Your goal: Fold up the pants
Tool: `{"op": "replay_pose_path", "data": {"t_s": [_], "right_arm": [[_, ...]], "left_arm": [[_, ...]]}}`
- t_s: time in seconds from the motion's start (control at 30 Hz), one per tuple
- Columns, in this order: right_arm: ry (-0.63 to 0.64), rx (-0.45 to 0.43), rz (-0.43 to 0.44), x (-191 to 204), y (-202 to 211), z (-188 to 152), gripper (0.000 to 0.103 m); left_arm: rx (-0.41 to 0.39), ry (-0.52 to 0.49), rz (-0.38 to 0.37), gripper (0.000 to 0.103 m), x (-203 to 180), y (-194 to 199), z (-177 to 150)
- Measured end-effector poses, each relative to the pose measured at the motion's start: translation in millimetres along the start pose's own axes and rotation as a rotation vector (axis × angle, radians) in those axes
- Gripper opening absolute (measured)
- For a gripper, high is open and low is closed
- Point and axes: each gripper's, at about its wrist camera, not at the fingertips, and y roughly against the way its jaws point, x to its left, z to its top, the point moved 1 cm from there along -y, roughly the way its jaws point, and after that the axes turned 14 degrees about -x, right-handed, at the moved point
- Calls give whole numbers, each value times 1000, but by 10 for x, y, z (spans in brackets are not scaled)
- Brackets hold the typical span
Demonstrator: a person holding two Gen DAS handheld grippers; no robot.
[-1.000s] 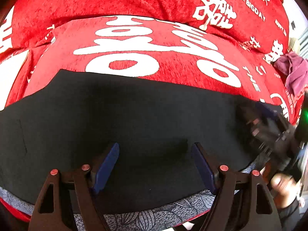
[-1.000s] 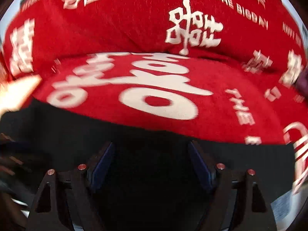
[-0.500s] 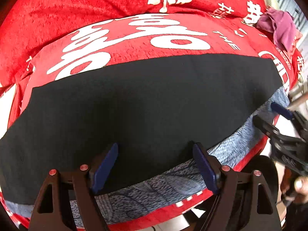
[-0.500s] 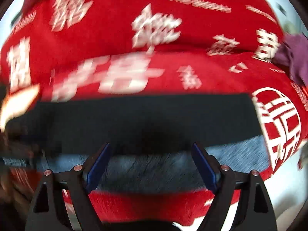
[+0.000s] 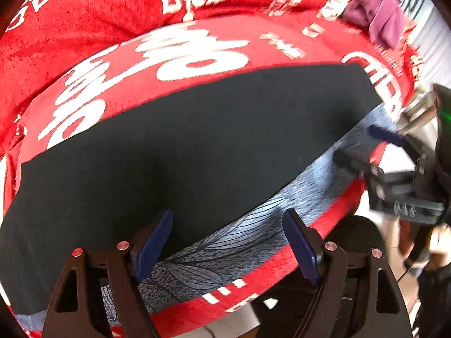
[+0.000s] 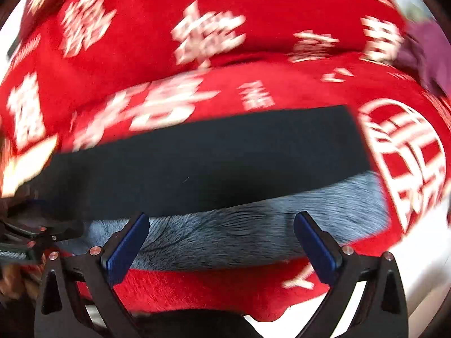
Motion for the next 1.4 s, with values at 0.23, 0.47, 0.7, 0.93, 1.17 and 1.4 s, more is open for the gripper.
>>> {"op": "replay_pose_path", "data": {"t_s": [0.23,0.47,0.7,0.93,1.17,1.4], "right_arm": [[-338,-87,-12,-1004,-28,-38,102],[-348,-169,-1,-555,101,208,103],[-102,-71,-249,430,-355,-128,103],[-146,-76,-212,305,-362,-189,103],[-147,-80,-235,390,-387,-148,103],[-149,-75,-245,412,-390,-145,103]], "left_arm": [[-16,42,6,81,348,130,-110],[-23,124,88,81,427,46,78],[-67,221,135,81,677,11,372],[-56,327,227,81,1477,126,25],[-105,389,210,81,2283,612,-696],[-139,238,233,81,2257,849,-1062]]}}
